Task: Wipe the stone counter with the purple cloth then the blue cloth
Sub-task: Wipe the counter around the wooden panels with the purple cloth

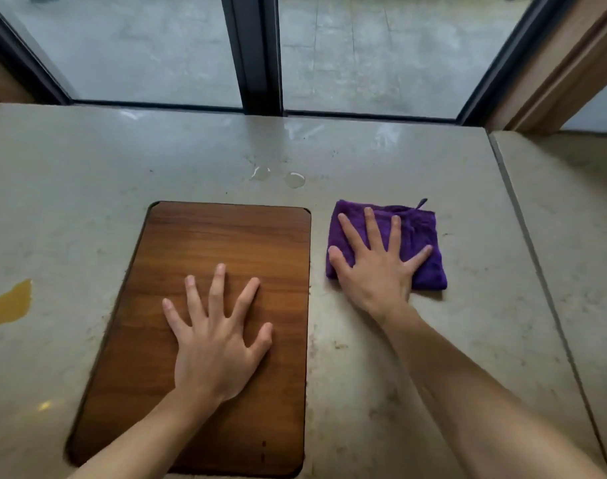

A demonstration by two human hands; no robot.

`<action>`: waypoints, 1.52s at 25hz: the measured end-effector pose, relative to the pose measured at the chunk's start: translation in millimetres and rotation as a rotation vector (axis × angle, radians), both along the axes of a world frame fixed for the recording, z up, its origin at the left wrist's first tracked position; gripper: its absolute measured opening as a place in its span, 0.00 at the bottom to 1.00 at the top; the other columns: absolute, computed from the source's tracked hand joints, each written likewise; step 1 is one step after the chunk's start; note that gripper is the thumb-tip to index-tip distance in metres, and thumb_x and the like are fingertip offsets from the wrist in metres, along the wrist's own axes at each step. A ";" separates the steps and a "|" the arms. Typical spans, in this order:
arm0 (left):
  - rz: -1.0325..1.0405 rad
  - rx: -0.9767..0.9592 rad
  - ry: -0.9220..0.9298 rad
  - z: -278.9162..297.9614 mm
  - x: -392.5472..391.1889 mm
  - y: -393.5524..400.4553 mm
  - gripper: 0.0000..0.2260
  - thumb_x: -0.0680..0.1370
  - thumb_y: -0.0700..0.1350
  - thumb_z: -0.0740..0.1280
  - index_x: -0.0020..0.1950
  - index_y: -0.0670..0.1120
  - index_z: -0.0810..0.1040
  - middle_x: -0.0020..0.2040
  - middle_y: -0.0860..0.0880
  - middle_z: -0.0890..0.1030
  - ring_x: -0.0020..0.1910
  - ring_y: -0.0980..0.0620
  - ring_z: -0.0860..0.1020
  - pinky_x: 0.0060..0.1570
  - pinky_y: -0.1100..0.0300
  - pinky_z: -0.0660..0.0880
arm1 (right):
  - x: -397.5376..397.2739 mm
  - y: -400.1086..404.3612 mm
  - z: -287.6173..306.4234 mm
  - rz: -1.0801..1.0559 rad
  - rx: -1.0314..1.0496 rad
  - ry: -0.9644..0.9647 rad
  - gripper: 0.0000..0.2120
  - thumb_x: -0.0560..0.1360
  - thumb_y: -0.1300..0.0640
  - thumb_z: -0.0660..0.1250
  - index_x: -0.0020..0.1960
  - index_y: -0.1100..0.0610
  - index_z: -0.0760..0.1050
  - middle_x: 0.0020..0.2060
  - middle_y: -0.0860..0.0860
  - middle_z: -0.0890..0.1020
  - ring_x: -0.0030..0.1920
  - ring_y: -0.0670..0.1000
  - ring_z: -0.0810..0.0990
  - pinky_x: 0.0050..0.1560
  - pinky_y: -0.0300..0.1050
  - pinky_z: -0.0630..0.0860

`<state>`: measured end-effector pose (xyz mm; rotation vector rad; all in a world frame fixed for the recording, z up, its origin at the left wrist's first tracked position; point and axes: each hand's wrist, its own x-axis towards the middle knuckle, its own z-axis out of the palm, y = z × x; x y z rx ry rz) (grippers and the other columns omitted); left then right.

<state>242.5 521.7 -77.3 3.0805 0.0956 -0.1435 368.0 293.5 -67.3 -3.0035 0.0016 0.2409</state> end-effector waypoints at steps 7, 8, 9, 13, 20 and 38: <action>0.006 0.036 0.009 -3.4 2.8 0.6 0.33 0.77 0.70 0.46 0.78 0.58 0.60 0.81 0.42 0.56 0.76 0.28 0.57 0.64 0.20 0.56 | 218.3 -10.2 6.9 -0.042 0.065 0.066 0.29 0.77 0.29 0.43 0.77 0.31 0.43 0.80 0.41 0.41 0.79 0.57 0.35 0.63 0.84 0.37; 0.002 0.038 0.002 -3.6 3.1 -0.5 0.32 0.77 0.70 0.49 0.78 0.58 0.61 0.81 0.42 0.57 0.76 0.28 0.57 0.64 0.20 0.56 | 236.3 -4.4 9.1 -0.019 0.067 0.081 0.29 0.77 0.29 0.43 0.76 0.31 0.43 0.80 0.42 0.42 0.79 0.57 0.35 0.63 0.84 0.37; 0.002 0.041 0.000 -3.9 3.6 -1.0 0.33 0.76 0.69 0.52 0.78 0.58 0.61 0.80 0.42 0.57 0.76 0.28 0.57 0.64 0.20 0.57 | 248.8 6.5 9.5 0.027 0.064 0.087 0.29 0.77 0.30 0.43 0.76 0.30 0.43 0.80 0.42 0.42 0.79 0.58 0.36 0.63 0.84 0.37; 0.017 0.039 -0.005 -3.3 2.5 -0.6 0.32 0.76 0.69 0.52 0.79 0.59 0.59 0.81 0.43 0.56 0.77 0.30 0.54 0.66 0.22 0.55 | 237.4 53.7 11.5 0.310 0.038 0.076 0.27 0.78 0.30 0.41 0.76 0.29 0.42 0.80 0.41 0.42 0.79 0.57 0.36 0.65 0.82 0.34; 0.046 0.015 0.025 2.8 3.9 -0.7 0.32 0.75 0.72 0.47 0.79 0.63 0.51 0.82 0.45 0.50 0.79 0.32 0.47 0.70 0.25 0.47 | 93.0 24.7 7.7 0.424 0.011 0.053 0.25 0.78 0.30 0.39 0.74 0.27 0.38 0.79 0.39 0.40 0.79 0.53 0.34 0.68 0.77 0.34; -0.036 -0.054 0.021 20.8 -44.4 73.5 0.26 0.79 0.65 0.55 0.75 0.60 0.59 0.80 0.47 0.54 0.78 0.41 0.51 0.71 0.29 0.53 | -455.0 37.5 5.6 0.239 -0.071 0.057 0.34 0.69 0.34 0.60 0.75 0.35 0.63 0.75 0.47 0.67 0.75 0.62 0.60 0.60 0.85 0.56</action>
